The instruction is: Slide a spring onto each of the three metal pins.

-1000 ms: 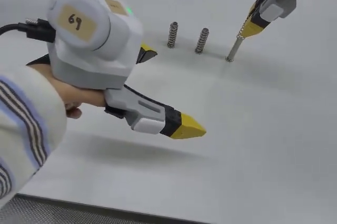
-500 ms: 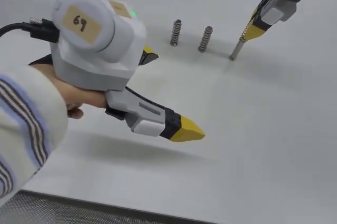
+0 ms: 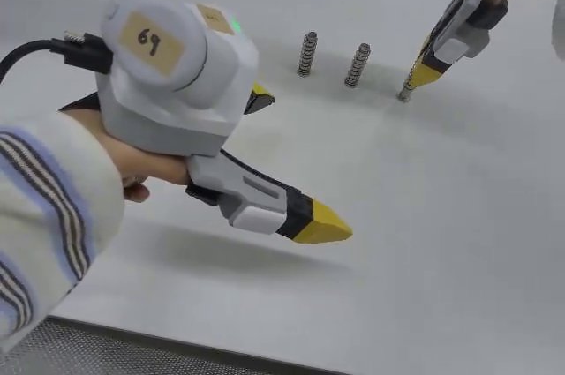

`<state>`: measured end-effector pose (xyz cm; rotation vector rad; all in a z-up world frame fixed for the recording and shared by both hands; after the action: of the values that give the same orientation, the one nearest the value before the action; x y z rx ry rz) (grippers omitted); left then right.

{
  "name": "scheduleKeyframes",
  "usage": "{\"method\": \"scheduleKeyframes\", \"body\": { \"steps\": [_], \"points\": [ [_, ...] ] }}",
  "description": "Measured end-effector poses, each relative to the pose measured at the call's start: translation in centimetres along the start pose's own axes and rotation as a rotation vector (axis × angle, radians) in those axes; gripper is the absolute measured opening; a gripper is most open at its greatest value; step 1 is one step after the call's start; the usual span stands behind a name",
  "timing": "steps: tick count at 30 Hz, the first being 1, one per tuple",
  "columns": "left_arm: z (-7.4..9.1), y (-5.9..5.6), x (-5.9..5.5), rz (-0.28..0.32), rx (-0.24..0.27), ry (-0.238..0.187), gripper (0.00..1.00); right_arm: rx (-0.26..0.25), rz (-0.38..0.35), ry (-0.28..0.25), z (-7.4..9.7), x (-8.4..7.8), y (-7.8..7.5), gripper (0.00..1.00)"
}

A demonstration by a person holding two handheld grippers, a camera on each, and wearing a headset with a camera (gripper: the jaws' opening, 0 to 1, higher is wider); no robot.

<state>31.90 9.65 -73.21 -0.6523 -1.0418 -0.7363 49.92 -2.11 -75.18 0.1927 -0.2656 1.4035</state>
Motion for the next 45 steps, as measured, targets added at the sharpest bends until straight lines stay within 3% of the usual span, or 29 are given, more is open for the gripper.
{"method": "scheduleKeyframes", "body": {
  "steps": [13,25,28,33,45],
  "points": [
    [0.2,0.3,-0.9,-0.009,0.007,0.036,0.95,0.009,0.024,0.03,-0.7,0.0,-0.1,0.09],
    [0.4,0.3,-0.9,-0.009,0.006,0.033,0.91,0.013,0.076,0.048,-1.3,-0.4,0.0,0.09],
    [0.4,0.2,-1.4,-0.017,0.005,0.058,0.91,0.017,0.099,0.029,-1.5,-0.2,0.2,0.11],
    [0.4,0.0,-1.7,-0.012,-0.001,0.07,0.91,0.005,0.104,-0.006,-1.8,0.0,0.1,0.27],
    [1.2,0.5,-1.1,-0.012,0.025,0.052,0.92,-0.009,0.079,-0.056,-0.1,0.2,1.1,0.29]
  ]
}}
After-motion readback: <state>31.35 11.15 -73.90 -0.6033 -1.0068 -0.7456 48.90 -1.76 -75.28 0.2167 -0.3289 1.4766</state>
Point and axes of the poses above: the centre of the closed fingertips' face, and the gripper's own axes: z roughly backward along the fingers, y roughly to its left, x roughly out of its top, the point moved 4 cm from there along z, roughly backward along the fingers, and after that the axes turned 9 degrees about -y, right-handed, at the moved point
